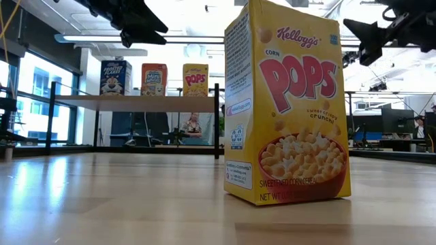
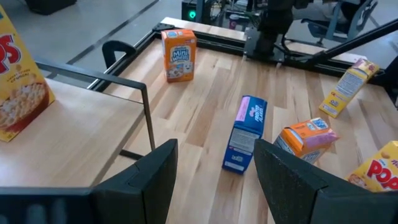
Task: Stack cereal on shelf
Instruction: Put the left yellow cereal box on the shelf aligned with the other yellow cereal box
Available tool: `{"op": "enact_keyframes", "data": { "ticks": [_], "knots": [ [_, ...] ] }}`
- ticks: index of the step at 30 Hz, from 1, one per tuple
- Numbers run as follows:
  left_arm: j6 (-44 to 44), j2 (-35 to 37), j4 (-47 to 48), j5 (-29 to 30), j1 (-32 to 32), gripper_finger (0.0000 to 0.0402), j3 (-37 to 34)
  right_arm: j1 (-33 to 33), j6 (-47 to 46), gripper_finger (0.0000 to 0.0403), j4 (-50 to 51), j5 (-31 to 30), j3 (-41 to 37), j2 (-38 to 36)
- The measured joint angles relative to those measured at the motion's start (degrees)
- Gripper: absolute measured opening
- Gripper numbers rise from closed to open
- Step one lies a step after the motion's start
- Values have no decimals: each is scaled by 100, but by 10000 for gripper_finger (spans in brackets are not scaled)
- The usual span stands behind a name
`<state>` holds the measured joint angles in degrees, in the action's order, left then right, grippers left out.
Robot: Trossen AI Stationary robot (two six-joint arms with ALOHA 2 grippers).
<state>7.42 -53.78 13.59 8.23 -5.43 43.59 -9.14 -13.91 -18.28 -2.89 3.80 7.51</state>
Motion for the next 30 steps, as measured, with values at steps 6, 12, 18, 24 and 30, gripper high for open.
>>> {"op": "enact_keyframes", "data": {
  "ticks": [6, 12, 18, 24, 30],
  "knots": [
    [-2, 0, -1, 4, -2, 203, 0, 0, 110, 282, 263, -3, 437, 128],
    [-67, 0, -1, 100, -2, 203, 0, -1, 231, 300, 231, -1, 1126, 645],
    [-161, 0, -1, 358, -7, 203, 0, -1, 388, 301, 230, 410, 2015, 1450],
    [-162, 0, 3, 367, -7, 203, 0, -1, 688, 301, 412, 814, 2883, 2588],
    [-164, 0, 11, 366, -7, 203, 0, -1, 874, 301, 1277, 685, 3608, 3670]
  ]
}}
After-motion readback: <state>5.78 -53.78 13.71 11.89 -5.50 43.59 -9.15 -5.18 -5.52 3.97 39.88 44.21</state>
